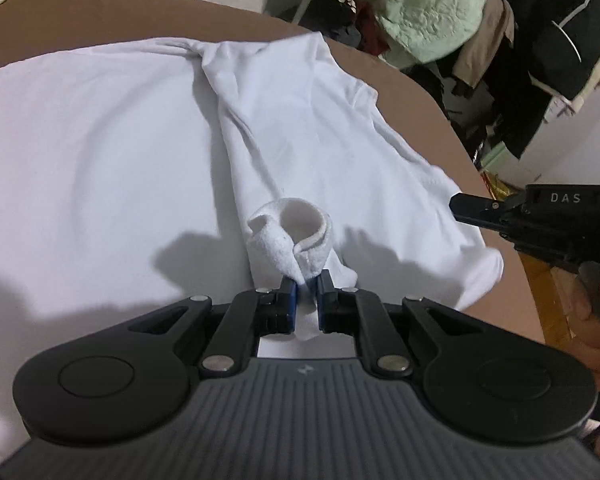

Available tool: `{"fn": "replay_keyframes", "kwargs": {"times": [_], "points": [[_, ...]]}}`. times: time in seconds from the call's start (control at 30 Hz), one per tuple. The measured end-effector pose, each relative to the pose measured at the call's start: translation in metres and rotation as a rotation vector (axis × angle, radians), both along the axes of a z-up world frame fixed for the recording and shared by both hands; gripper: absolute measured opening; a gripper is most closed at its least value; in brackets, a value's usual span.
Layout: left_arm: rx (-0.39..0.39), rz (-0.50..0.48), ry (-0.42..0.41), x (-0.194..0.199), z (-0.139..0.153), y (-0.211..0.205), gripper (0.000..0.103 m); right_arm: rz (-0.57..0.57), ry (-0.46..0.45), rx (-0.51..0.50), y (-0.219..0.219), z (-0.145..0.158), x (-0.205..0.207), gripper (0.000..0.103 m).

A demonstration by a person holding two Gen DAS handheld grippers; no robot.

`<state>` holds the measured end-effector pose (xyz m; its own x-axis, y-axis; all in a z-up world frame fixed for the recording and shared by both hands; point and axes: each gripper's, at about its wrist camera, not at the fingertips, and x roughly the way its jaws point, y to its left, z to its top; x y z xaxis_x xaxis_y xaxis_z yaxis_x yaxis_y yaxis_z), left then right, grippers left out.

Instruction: Fold clothes

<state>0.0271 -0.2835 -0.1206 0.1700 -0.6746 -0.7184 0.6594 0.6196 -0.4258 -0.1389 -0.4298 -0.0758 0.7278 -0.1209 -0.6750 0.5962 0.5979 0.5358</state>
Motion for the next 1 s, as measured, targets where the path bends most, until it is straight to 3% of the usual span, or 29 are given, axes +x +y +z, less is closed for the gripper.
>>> {"fn": "replay_keyframes", "kwargs": {"times": [0.17,0.57,1.0], "points": [[-0.028,-0.018,0.006,-0.002,0.007,0.006,0.009,-0.003,0.053,0.012,-0.001,-0.012,0.004,0.008],[-0.049,-0.054,-0.037,-0.005,0.016,0.006,0.010,-0.033,0.063,-0.067,-0.005,-0.005,0.003,0.008],[-0.059,-0.070,-0.103,-0.004,0.035,0.018,0.014,-0.085,-0.047,0.054,-0.037,-0.005,-0.028,0.009]]}}
